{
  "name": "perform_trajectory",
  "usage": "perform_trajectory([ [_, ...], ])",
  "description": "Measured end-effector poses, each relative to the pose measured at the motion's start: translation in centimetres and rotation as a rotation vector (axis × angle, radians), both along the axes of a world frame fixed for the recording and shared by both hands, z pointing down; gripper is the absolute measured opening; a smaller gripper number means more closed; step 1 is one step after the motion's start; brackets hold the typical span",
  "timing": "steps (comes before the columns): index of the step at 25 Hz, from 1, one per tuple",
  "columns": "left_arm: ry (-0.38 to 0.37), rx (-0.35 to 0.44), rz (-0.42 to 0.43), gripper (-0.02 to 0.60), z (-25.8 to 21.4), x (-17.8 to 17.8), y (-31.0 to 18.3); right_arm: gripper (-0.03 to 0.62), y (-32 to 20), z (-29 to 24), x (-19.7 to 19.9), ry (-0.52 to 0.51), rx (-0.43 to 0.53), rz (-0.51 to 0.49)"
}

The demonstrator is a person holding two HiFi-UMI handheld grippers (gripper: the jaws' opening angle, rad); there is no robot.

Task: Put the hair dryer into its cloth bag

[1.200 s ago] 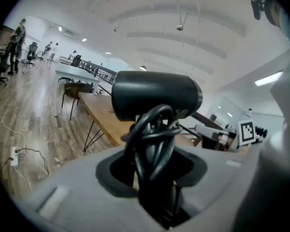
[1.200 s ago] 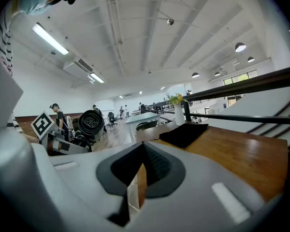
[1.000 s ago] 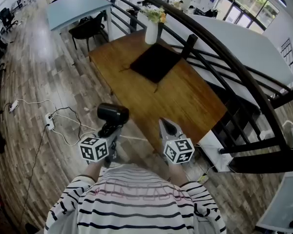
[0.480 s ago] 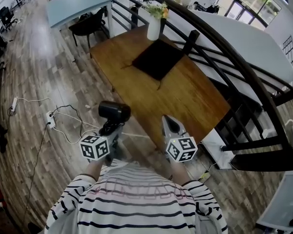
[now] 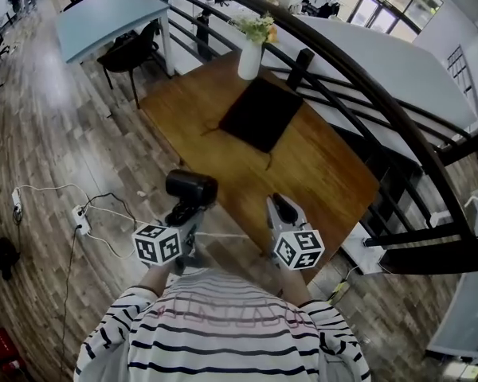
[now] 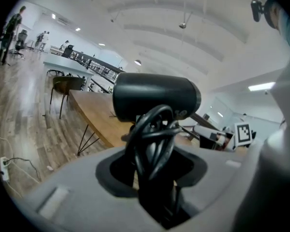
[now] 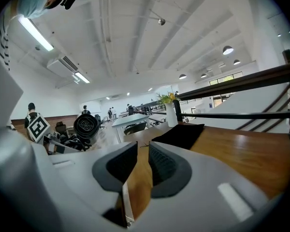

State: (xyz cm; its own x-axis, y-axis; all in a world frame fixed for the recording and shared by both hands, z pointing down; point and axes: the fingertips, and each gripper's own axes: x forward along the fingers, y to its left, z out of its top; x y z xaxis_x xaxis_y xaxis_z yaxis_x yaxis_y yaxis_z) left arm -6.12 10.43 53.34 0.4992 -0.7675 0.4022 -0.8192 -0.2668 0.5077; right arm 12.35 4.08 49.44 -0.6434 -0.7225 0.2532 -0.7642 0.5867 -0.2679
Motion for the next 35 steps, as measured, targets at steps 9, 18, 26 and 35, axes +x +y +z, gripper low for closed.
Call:
perform_trajectory([
  [9,0.004,-0.012,0.129,0.169,-0.3,-9.6,-8.4,0.080,-6.3,-0.6,-8.5,0.030,-0.011,0.138],
  [18,-0.010,-0.007,0.229,0.169,0.3,-12.4,-14.0,0.089,-9.5,0.2,-10.2,0.122,-0.014,0.222],
  [26,-0.004,-0.024,0.232,0.169,2.1,-9.7,-15.7,0.100,-13.2,4.8,-7.2,0.329,-0.042,0.118],
  [35,-0.021,-0.037,0.176,0.169,2.5,-7.3,-17.6,0.137,-18.7,10.6,-5.1,0.605,-0.047,-0.095],
])
